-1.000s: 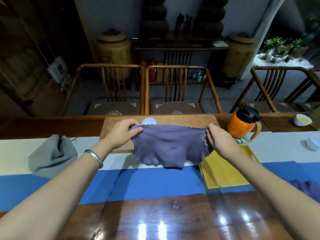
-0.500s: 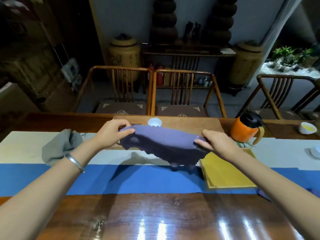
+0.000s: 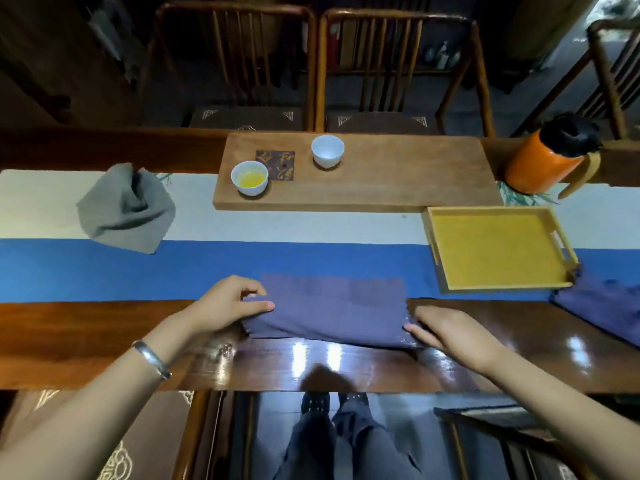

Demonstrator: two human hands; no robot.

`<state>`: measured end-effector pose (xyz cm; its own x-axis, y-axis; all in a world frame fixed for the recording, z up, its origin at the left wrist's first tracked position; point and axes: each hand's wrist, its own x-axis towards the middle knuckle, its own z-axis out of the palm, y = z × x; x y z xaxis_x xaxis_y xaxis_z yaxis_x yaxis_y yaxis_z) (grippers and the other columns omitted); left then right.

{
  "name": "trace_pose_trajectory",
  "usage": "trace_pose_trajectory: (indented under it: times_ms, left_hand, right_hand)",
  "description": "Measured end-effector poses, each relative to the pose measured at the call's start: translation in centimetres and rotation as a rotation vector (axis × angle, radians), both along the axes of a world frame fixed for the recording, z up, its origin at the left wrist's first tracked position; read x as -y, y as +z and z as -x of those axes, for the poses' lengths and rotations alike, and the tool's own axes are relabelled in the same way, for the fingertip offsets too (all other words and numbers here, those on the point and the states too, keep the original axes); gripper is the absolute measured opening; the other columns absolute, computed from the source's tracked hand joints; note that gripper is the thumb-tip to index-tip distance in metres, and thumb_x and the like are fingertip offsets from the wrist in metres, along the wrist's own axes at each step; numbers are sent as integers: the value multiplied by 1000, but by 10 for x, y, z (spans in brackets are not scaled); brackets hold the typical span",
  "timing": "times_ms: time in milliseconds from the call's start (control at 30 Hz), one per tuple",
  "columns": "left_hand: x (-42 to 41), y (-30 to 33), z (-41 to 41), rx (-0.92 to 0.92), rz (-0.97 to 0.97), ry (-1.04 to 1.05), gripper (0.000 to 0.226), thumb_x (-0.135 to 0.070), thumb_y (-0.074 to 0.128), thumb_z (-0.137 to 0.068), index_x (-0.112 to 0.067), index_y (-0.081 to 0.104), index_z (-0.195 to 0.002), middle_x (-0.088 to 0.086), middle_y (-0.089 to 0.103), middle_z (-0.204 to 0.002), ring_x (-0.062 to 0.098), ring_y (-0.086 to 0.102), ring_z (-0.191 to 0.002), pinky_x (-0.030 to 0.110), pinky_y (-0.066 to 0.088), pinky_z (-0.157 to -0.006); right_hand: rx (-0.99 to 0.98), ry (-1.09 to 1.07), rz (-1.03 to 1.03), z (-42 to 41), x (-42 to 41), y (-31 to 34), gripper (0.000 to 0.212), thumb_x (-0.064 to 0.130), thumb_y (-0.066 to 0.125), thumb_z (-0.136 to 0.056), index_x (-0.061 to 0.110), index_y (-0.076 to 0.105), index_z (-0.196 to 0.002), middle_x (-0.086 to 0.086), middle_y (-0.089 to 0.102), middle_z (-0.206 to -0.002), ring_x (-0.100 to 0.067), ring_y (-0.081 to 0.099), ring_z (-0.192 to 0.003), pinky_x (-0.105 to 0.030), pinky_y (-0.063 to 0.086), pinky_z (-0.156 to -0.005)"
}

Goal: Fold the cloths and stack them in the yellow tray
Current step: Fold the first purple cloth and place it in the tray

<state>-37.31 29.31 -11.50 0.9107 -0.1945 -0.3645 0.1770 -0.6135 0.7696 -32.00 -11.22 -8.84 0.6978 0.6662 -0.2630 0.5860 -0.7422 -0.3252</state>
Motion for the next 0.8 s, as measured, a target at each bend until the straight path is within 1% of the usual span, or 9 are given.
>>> trace_pose_trajectory:
  times_ms: [67, 133, 233, 300, 433, 533, 600, 700, 800]
  left_hand:
    - [2, -15, -2, -17, 20, 40, 22, -32, 71, -85, -20, 64, -67, -4, 59, -64, 9, 54, -62, 28, 42, -65]
    - [4, -28, -7, -11, 2, 58, 20, -27, 68, -87, -22, 63, -68, -4, 63, -70, 15, 61, -71, 32, 45, -72]
    - [3, -45, -16, -23, -34, 92, 24, -27, 62, -91, -25, 57, -68, -2, 61, -71, 15, 57, -70, 33, 44, -72]
    - [3, -55, -20, -22, -80, 142, 22, -26, 60, -92, -21, 57, -71, 1, 62, -74, 15, 55, -70, 30, 43, -69]
    - [4, -70, -27, -6, -113, 265, 16, -24, 59, -93, -14, 60, -80, 0, 60, -72, 14, 52, -68, 23, 40, -65]
    - [4, -75, -33, 22, -171, 299, 13, -24, 61, -91, -15, 63, -82, 3, 64, -73, 16, 55, -69, 24, 41, -64]
    - [4, -78, -36, 32, -218, 308, 11, -24, 61, -90, -16, 63, -82, -2, 65, -76, 16, 58, -72, 22, 42, -61]
    - [4, -81, -40, 36, -278, 338, 12, -27, 61, -90, -17, 61, -83, -5, 64, -73, 17, 59, -72, 28, 42, -60]
    - [1, -78, -41, 34, -305, 377, 12, -28, 60, -90, -19, 58, -84, -5, 63, -65, 20, 61, -70, 32, 46, -63]
  right_hand:
    - [-28, -37, -19, -1, -3, -15, 26, 35, 47, -96, 22, 39, -75, -4, 56, -74, -27, 56, -71, -32, 31, -60]
    - [-25, -63, -31, -5, -5, -28, 24, 34, 46, -97, 21, 42, -77, -3, 54, -77, -26, 56, -73, -30, 32, -61]
    - [-19, -136, -39, -17, -13, -47, 21, 28, 48, -97, 10, 56, -90, -9, 56, -87, -29, 57, -84, -38, 44, -72]
    - [-44, -221, -104, -27, -20, -57, 19, 25, 48, -97, 9, 56, -91, -9, 58, -89, -28, 56, -87, -38, 42, -75]
    - [-86, -383, -161, -46, -35, -75, 21, 27, 47, -97, 12, 49, -82, -6, 59, -83, -25, 52, -77, -37, 37, -64]
    - [-98, -412, -106, -56, -41, -85, 21, 28, 47, -96, 16, 44, -79, 1, 51, -77, -21, 46, -69, -33, 29, -58]
    - [-93, -416, -62, -62, -43, -88, 22, 29, 48, -96, 17, 41, -78, 2, 48, -74, -22, 45, -67, -34, 29, -56]
    - [-65, -447, -25, -66, -45, -91, 21, 29, 49, -95, 17, 40, -79, -2, 50, -78, -27, 49, -70, -37, 36, -55]
    - [10, -481, -29, -64, -45, -87, 18, 24, 51, -93, 14, 40, -83, -7, 47, -84, -33, 49, -80, -36, 35, -60]
